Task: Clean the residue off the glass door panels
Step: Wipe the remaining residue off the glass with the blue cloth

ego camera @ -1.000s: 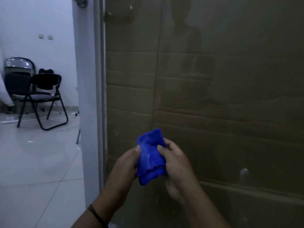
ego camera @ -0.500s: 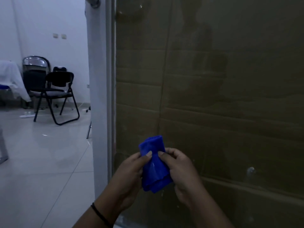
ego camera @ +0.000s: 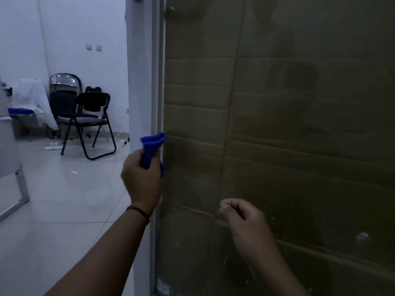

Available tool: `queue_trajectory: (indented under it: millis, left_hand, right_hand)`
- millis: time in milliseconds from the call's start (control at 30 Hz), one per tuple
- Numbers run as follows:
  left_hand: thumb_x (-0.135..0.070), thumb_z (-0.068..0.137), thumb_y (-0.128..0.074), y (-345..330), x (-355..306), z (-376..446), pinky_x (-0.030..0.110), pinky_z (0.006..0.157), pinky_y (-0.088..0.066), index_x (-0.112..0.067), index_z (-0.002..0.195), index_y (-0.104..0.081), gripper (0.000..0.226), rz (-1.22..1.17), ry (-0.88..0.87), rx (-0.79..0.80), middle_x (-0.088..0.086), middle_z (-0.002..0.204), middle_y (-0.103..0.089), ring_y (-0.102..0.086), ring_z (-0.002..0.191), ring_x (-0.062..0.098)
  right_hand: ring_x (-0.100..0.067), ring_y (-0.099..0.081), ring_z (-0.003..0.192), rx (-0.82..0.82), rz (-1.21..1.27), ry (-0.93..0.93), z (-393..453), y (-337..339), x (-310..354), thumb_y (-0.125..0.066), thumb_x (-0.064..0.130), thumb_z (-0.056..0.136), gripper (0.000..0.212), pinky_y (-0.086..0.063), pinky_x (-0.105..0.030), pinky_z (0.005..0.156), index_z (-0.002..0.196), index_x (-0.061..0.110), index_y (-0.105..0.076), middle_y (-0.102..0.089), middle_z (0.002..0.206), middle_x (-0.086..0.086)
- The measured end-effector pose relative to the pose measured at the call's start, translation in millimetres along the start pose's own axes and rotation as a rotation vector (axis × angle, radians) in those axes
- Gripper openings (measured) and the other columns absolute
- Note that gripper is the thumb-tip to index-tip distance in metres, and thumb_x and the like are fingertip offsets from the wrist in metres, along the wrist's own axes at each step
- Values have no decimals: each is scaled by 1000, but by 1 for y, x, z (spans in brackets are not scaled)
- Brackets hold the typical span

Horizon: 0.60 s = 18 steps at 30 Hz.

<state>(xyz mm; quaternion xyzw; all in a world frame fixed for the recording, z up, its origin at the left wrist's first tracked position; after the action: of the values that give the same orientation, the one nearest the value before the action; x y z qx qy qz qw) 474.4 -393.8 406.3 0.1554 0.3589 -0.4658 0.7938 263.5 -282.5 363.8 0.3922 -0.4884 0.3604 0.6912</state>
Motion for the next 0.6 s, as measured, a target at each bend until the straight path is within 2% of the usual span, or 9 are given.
queue_trajectory:
  millis: [67,167,333,433,500,567,600]
  left_hand:
    - [-2,85,-63,-21,4,1,22,63,-36,-10,84,-61,8,98,-97,75,5,75,-55,-46,67,14]
    - [7,81,-61,-37,11,-14,13,65,-33,-7,86,-61,15,124,-142,82,4,78,-53,-47,71,14]
    - [13,79,-56,-58,0,-58,14,71,-41,-9,95,-61,28,67,-195,179,4,87,-57,-52,77,13]
    - [11,78,-57,-83,-31,-97,21,81,-47,-6,99,-63,28,-8,-296,318,7,96,-61,-57,87,14]
    - [9,74,-57,-100,-52,-122,17,82,-44,-3,97,-64,27,-58,-345,415,9,96,-61,-55,88,11]
    - [6,76,-59,-108,-62,-136,8,78,-39,-8,94,-64,24,-112,-289,472,5,93,-60,-51,83,0]
    - [3,80,-60,-107,-61,-137,6,75,-39,-13,92,-63,20,-150,-199,473,-1,90,-60,-52,80,-2]
  right_hand:
    - [3,-61,72,2,8,6,-1,5,-2,-60,24,89,13,-43,-5,54,78,21,-67,-69,76,7]
    - [-9,-66,80,-21,43,-6,-2,19,-6,-61,24,88,13,-48,-18,64,77,22,-68,-71,77,5]
    - [-12,-65,83,-112,60,-17,2,47,-14,-62,20,87,13,-52,-32,78,76,23,-69,-72,77,5]
    - [-13,-65,81,-176,91,-37,3,65,-18,-62,17,87,14,-50,-31,71,76,21,-69,-72,76,3]
    - [-12,-64,80,-206,98,-38,3,75,-18,-61,16,88,15,-45,-28,65,76,21,-69,-72,77,3]
    - [-11,-64,81,-238,104,-19,2,86,-16,-60,14,88,16,-45,-27,67,77,21,-68,-71,80,2]
    - [-12,-64,81,-249,112,-17,1,90,-15,-60,13,88,15,-46,-27,69,78,21,-68,-71,80,2]
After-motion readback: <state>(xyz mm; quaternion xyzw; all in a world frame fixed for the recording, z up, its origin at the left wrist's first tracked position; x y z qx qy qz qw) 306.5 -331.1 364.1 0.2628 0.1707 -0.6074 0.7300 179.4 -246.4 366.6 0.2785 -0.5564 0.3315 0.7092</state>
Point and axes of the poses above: each hand's wrist, its own z-axis towards the middle knuckle, its own y-axis out of the back of the hand, x = y × z, the point moved 6 cm from there along z, towards the middle knuckle
